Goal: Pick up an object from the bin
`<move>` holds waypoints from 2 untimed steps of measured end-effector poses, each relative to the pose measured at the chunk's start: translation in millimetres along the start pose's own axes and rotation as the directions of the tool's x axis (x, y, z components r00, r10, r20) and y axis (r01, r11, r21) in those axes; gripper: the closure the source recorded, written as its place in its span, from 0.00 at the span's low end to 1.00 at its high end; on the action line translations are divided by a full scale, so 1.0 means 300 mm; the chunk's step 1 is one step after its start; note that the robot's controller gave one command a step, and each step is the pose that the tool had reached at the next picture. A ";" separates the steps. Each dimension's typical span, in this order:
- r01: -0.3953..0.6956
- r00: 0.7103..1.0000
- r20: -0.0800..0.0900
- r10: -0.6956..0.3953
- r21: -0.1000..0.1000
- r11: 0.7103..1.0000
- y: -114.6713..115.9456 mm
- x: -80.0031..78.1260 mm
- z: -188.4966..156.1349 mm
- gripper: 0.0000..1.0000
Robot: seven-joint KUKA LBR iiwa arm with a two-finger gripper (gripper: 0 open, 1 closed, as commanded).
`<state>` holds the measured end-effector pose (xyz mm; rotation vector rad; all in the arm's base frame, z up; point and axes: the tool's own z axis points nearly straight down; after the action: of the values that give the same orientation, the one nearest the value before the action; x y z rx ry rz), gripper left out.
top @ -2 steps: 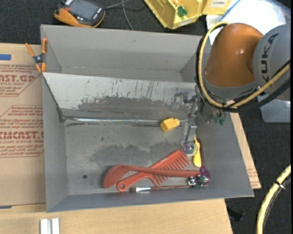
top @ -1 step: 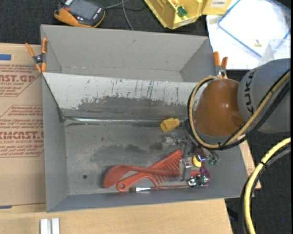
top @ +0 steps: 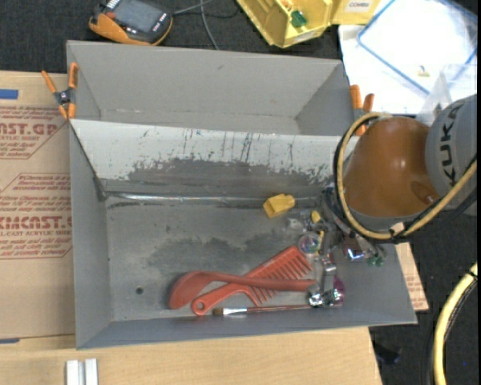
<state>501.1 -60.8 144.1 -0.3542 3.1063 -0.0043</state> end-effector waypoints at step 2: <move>0.107 0.994 0.006 -0.107 0.003 0.994 0.077 -0.018 0.248 0.00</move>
Offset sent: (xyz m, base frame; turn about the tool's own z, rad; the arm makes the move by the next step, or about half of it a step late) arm 0.0013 0.0232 -0.0741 -0.1079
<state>502.4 -37.0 69.8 -0.5187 3.0763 -0.0083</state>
